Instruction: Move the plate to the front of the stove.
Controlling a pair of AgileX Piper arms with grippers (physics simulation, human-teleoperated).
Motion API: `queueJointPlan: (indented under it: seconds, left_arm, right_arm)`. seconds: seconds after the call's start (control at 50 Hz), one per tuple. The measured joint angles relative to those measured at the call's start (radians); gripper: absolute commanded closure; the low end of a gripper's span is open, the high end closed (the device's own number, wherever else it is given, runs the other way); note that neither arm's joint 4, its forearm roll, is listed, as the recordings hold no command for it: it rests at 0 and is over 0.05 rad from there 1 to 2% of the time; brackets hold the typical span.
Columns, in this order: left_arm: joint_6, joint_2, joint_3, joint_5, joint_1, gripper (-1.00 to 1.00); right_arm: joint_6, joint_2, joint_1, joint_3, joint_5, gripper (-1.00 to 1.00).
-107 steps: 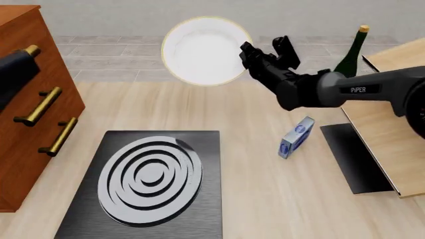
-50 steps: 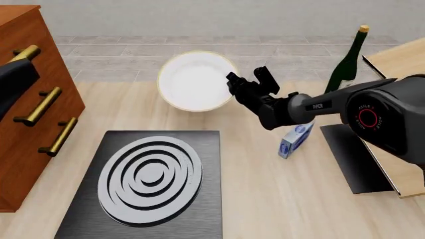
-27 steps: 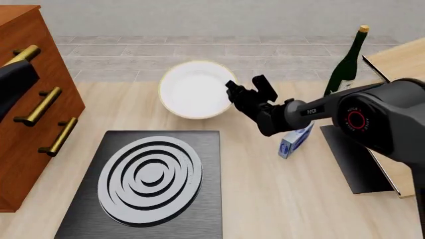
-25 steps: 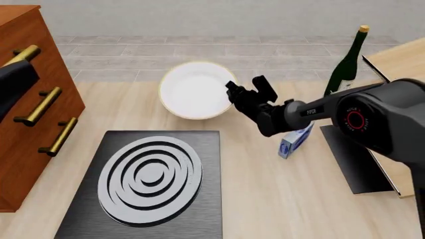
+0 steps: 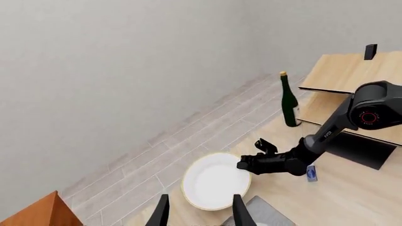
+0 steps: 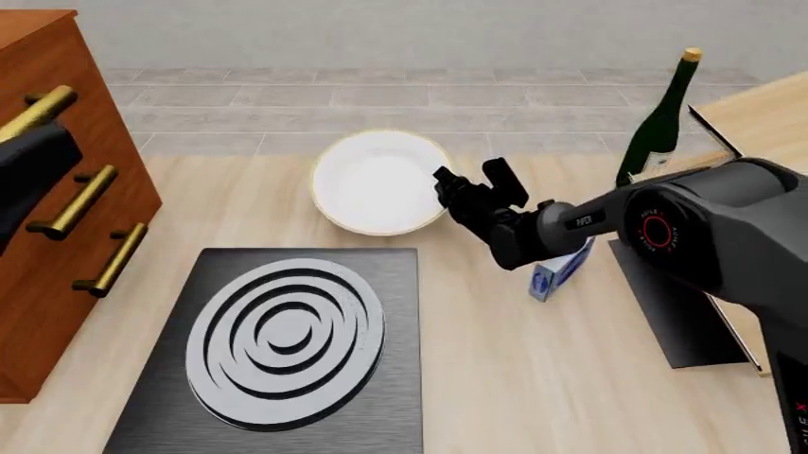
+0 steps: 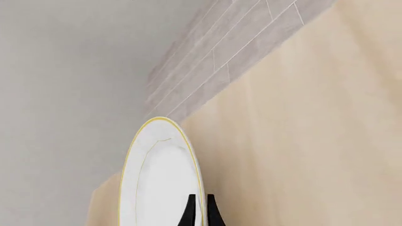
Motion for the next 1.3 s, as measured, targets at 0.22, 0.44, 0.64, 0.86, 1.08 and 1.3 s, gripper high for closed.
queueJointPlan:
  seconds: [0.22, 0.44, 0.64, 0.86, 1.08, 1.3]
  left_arm:
    - [-0.004, 0.001, 0.009, -0.004, 0.003, -1.00]
    - [-0.008, 0.000, 0.014, -0.006, 0.005, -1.00]
    - [-0.011, -0.001, 0.019, -0.008, 0.007, -1.00]
    - [-0.013, -0.003, 0.023, -0.010, 0.010, -1.00]
    - [-0.014, -0.006, 0.027, -0.010, 0.012, -1.00]
    - [-0.013, -0.008, 0.028, -0.011, 0.013, -1.00]
  right_arm:
    - [-0.001, 0.012, -0.002, -0.012, -0.002, 1.00]
    - [0.000, 0.016, -0.003, -0.023, 0.007, 1.00]
    - [0.015, 0.019, -0.012, -0.048, 0.051, 1.00]
    - [0.011, 0.023, -0.022, -0.071, 0.090, 1.00]
    - [-0.013, 0.025, -0.026, -0.078, 0.103, -1.00]
    - [-0.038, 0.024, -0.029, -0.075, 0.103, -1.00]
